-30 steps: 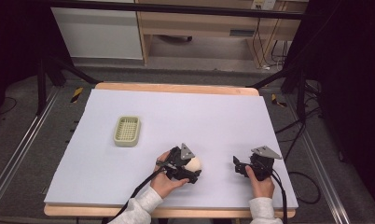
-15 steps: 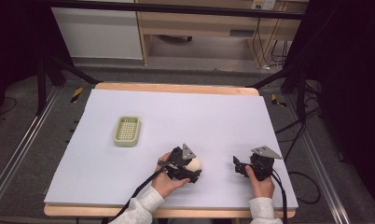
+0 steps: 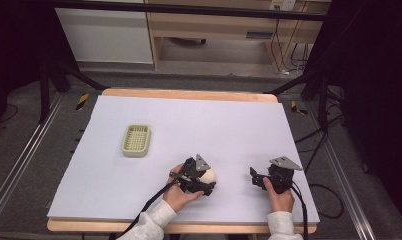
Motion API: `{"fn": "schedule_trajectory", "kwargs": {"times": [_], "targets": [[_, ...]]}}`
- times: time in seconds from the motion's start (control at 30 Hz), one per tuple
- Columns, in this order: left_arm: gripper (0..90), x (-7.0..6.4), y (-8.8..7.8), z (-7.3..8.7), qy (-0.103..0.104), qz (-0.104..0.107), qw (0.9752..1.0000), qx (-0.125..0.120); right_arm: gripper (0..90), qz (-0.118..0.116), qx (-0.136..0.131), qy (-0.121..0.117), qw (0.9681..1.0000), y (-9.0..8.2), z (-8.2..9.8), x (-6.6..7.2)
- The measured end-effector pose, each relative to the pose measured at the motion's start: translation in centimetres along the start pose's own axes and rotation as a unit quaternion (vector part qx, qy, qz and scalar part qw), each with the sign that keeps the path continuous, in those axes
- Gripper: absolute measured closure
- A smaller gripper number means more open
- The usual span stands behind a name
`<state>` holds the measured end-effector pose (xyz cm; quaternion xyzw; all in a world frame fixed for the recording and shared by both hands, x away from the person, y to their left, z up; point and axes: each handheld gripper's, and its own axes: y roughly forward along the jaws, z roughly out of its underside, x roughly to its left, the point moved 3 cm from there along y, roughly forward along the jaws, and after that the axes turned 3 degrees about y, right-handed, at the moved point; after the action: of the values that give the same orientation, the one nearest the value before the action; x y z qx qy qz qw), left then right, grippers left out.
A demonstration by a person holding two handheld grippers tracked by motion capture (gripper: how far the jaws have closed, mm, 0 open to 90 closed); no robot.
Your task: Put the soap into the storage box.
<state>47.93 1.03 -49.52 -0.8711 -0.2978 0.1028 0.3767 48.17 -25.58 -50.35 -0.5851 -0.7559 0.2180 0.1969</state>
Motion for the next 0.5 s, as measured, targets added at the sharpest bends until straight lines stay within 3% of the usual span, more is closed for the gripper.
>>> {"fn": "schedule_trajectory", "kwargs": {"times": [0.5], "targets": [[23.6, 0.00, -0.11, 0.01, 0.002, 0.000, 1.0000, 0.002, 4.5, -0.001, 0.000, 0.001, 1.0000, 0.01, 0.00, -0.02]]}}
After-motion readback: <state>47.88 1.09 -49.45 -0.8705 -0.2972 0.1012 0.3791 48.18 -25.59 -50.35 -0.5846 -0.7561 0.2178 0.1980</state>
